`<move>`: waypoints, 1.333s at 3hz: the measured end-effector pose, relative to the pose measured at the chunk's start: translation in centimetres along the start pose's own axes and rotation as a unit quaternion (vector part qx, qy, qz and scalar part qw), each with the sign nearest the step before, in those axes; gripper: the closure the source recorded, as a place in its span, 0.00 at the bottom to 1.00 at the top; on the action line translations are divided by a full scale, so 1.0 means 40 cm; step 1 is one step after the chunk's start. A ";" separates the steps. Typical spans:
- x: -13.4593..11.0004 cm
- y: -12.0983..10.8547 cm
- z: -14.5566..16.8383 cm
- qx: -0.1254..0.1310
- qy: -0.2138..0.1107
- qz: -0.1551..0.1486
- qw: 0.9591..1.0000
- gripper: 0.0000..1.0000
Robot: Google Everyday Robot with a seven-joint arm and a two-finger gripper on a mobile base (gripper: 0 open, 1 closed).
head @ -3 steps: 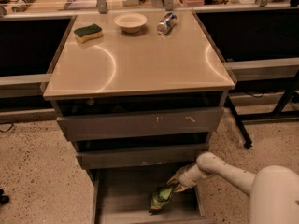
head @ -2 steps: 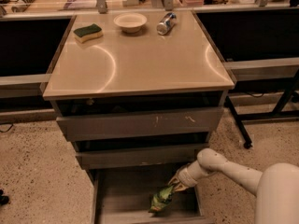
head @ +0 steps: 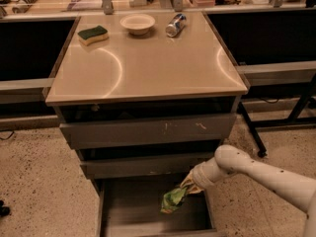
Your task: Pick green rice chip bag from bottom drawer and place on counter
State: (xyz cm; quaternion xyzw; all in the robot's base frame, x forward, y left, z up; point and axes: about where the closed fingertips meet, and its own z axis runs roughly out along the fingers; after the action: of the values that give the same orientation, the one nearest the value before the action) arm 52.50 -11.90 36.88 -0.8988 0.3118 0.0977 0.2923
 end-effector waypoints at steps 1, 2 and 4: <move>-0.037 -0.114 -0.177 0.027 0.059 -0.033 0.997 1.00; -0.093 -0.254 -0.365 0.049 0.123 -0.065 0.989 1.00; -0.147 -0.384 -0.544 0.061 0.179 -0.095 0.977 1.00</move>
Offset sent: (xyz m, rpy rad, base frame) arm 0.0626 -0.0085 0.3309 -0.1602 -0.4986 -0.0811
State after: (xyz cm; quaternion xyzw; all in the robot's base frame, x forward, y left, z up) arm 57.21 -11.95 63.73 -0.9077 0.2776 -0.1124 0.2939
